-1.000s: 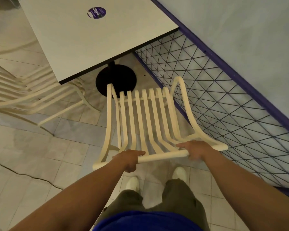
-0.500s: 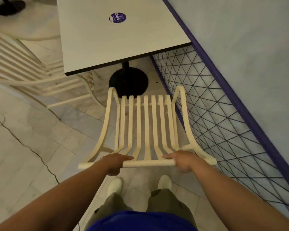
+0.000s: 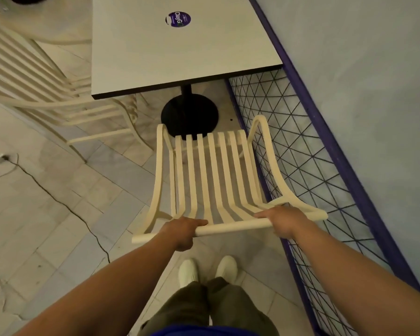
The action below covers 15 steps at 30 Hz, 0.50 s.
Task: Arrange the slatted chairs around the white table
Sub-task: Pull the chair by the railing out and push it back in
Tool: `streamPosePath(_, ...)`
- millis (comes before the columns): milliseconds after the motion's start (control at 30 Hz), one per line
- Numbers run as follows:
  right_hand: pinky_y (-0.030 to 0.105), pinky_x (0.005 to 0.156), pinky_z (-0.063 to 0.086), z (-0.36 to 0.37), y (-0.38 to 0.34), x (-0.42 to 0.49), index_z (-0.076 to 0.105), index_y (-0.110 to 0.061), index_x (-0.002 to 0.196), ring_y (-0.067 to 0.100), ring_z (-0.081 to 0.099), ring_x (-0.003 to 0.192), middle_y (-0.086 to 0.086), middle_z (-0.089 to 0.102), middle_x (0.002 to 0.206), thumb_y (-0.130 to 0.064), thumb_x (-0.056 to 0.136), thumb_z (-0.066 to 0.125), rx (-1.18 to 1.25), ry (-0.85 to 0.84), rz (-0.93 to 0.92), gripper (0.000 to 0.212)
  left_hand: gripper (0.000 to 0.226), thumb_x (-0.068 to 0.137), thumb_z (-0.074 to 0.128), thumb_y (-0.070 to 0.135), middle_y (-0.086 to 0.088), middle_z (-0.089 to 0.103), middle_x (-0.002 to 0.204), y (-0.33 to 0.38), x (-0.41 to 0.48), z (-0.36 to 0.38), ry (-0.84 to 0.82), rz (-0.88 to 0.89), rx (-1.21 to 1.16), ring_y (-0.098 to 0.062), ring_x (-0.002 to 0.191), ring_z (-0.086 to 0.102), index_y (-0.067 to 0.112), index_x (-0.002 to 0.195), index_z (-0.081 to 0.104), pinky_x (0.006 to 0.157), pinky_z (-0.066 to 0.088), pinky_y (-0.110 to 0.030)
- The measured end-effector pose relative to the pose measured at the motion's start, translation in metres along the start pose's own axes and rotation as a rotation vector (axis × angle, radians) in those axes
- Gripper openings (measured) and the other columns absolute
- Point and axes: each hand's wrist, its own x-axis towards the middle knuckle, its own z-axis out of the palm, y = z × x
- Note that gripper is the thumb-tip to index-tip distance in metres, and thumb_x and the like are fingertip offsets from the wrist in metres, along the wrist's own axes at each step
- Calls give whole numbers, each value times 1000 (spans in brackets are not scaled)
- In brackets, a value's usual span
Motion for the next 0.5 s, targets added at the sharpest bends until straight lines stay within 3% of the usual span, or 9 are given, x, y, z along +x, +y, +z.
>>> streamPosePath(167,38,84,49,9,9,1,34,-52,145,25,57,113,1,54,137,-10,89,55,29,64,48,74,76,90,64,15,2,57,132,1,5,-1,-44,-23,-55,-21,109,60,49,150,32,99,51,-39)
streamPosePath(500,34,85,48,-5,24,22,30,-53,147,25,56,112,3,53,136,0,87,53,-14,-71,-59,83,79,92,64,9,2,57,129,5,9,-1,-13,-53,-7,-21,107,61,50,150,31,94,54,-42)
